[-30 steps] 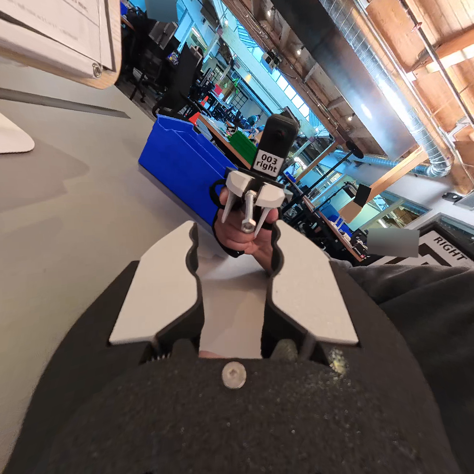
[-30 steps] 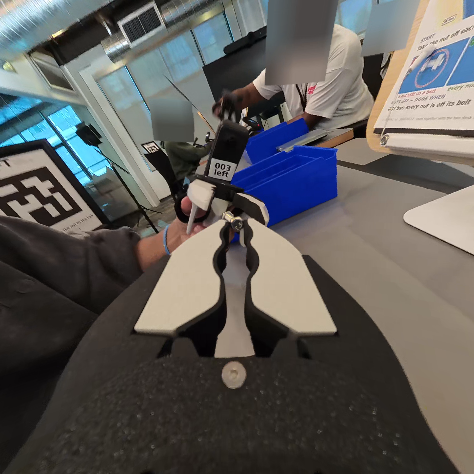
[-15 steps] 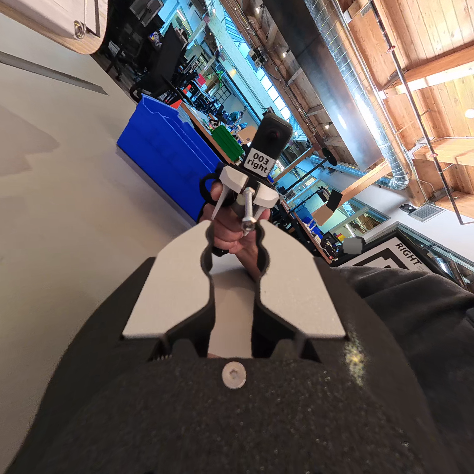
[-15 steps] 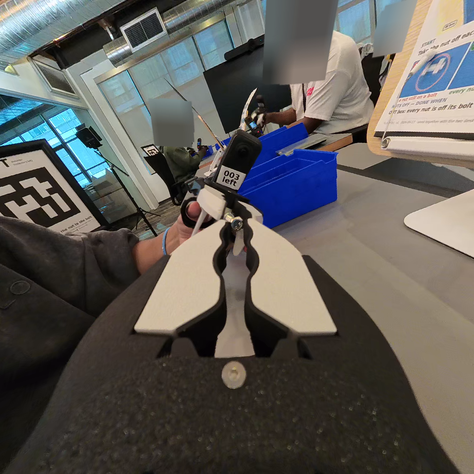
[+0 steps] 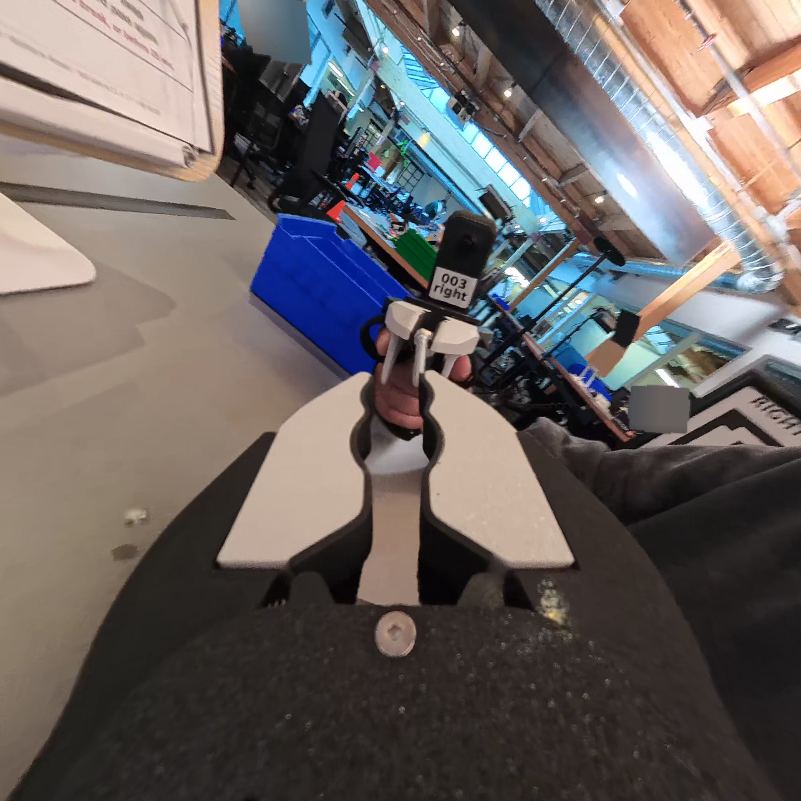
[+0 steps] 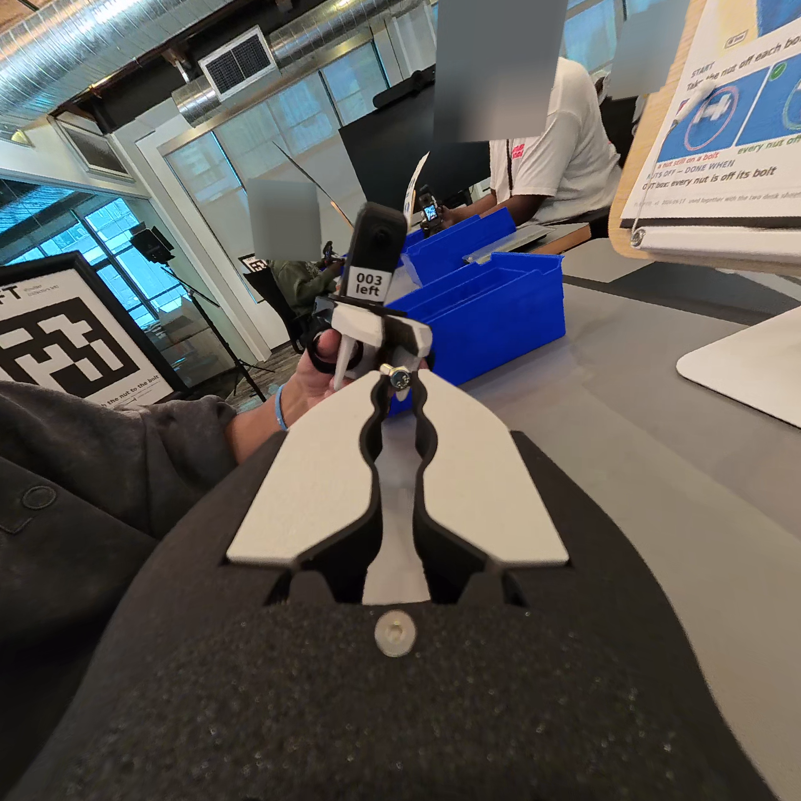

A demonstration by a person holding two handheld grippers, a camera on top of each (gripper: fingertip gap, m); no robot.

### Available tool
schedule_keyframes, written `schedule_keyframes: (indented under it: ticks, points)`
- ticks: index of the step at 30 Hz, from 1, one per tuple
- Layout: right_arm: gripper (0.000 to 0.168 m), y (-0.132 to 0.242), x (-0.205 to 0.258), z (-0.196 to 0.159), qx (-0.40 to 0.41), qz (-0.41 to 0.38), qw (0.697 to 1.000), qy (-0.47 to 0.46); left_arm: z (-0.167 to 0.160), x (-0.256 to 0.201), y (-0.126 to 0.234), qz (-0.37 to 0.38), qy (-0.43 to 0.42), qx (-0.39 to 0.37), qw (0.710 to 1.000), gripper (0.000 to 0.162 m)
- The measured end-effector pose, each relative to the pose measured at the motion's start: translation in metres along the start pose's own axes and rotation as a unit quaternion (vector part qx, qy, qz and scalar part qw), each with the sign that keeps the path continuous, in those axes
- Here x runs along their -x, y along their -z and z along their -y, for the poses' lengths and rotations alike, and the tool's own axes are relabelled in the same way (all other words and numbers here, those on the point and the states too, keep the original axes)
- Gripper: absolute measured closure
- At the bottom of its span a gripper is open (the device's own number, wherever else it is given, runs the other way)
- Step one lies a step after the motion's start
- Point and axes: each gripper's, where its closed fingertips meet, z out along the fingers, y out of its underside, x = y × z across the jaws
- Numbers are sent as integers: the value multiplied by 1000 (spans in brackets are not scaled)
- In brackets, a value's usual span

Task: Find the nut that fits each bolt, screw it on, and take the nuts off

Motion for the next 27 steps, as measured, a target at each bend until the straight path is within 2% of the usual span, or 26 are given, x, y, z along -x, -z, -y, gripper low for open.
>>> schedule_keyframes:
  ticks: [3, 6, 9, 13, 16, 19, 24, 27]
  points:
    - [158, 4, -5, 3, -10, -8, 1000, -7, 16, 4, 12, 57, -69, -14, 996, 133]
    - [158, 4, -14, -1, 6, -41, 999, 6, 35, 15, 30, 151, -126, -30, 980, 122]
    - [158, 3, -21, -7, 27, -70, 997, 22, 50, 37, 59, 289, -177, -15, 941, 114]
    - [158, 0, -24, -15, 51, -84, 994, 40, 81, 28, 98, 393, -220, -37, 892, 111]
    - [158, 0, -25, -16, 52, -85, 994, 38, 91, 22, 115, 421, -233, -45, 876, 113]
    - [158, 1, -26, -15, 46, -82, 995, 27, 92, 28, 124, 432, -226, -43, 872, 113]
    - [158, 4, -36, -15, 32, -95, 995, 10, 98, 29, 124, 387, -212, -82, 894, 116]
    - [158, 5, -40, -18, 38, -108, 993, 15, 92, 41, 122, 379, -200, -79, 900, 116]
